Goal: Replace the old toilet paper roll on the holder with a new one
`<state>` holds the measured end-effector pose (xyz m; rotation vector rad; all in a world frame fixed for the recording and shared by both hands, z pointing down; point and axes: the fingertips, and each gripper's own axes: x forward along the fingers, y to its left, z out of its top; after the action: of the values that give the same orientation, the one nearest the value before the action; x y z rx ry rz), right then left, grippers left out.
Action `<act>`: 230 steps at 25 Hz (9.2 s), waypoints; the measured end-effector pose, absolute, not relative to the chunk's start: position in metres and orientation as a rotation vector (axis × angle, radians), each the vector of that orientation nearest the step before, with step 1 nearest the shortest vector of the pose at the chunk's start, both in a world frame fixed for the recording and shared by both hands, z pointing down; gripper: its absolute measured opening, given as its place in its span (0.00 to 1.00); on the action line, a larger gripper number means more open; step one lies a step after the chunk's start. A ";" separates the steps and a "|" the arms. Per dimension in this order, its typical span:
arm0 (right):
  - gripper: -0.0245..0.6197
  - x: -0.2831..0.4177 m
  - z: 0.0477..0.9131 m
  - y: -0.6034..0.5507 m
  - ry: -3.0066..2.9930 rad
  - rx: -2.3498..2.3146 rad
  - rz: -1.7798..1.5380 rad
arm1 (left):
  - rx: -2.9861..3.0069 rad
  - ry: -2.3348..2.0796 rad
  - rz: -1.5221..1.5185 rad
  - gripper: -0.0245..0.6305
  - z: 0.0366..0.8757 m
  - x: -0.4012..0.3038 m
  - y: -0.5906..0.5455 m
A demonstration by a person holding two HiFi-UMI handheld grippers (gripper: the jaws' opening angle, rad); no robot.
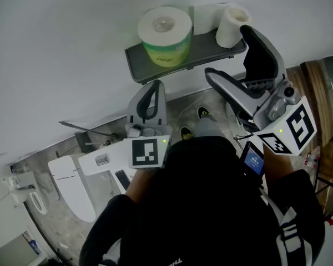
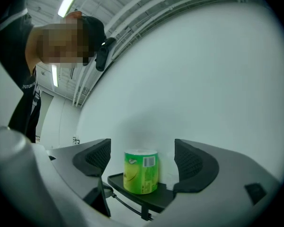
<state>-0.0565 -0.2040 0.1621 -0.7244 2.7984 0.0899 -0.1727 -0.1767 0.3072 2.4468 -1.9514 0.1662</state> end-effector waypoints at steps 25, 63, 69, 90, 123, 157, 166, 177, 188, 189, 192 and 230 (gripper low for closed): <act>0.69 -0.163 0.224 -0.253 3.080 -1.032 -0.158 | 2.302 -2.103 0.142 0.07 0.307 -0.219 -0.146; 0.68 -0.058 0.052 -0.260 2.676 -1.136 0.594 | 2.458 -1.952 0.165 0.07 0.310 -0.172 -0.172; 0.69 0.021 0.049 -0.285 2.542 -1.481 0.849 | 2.498 -1.907 0.182 0.07 0.314 -0.158 -0.178; 0.68 0.134 0.293 -0.325 2.861 -2.175 1.382 | 2.526 -1.802 0.225 0.07 0.326 -0.140 -0.191; 0.68 0.032 0.397 -0.305 3.079 -1.569 2.261 | 2.463 -1.896 0.220 0.07 0.320 -0.167 -0.178; 0.68 -0.062 0.404 -0.264 3.043 -1.194 2.385 | 2.469 -1.927 0.211 0.07 0.322 -0.169 -0.169; 0.68 -0.072 0.398 -0.255 3.045 -1.174 2.383 | 2.463 -1.939 0.201 0.07 0.315 -0.171 -0.164; 0.68 -0.086 0.400 -0.253 3.112 -1.186 2.315 | 2.456 -1.938 0.192 0.07 0.318 -0.174 -0.167; 0.68 -0.083 0.393 -0.231 3.342 -0.968 2.075 | 2.471 -1.920 0.185 0.07 0.320 -0.171 -0.175; 0.68 -0.083 0.389 -0.226 3.367 -0.950 2.021 | 2.475 -1.918 0.183 0.07 0.319 -0.171 -0.175; 0.68 -0.083 0.378 -0.211 3.431 -0.906 1.852 | 2.485 -1.911 0.186 0.07 0.317 -0.170 -0.174; 0.12 0.035 0.243 -0.227 2.719 -1.272 -0.072 | 2.517 -1.850 0.181 0.07 0.317 -0.160 -0.179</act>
<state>0.0348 -0.2266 0.2434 -1.2723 2.7187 -0.0721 -0.1596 -0.1787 0.3169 2.5175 -1.8498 0.1814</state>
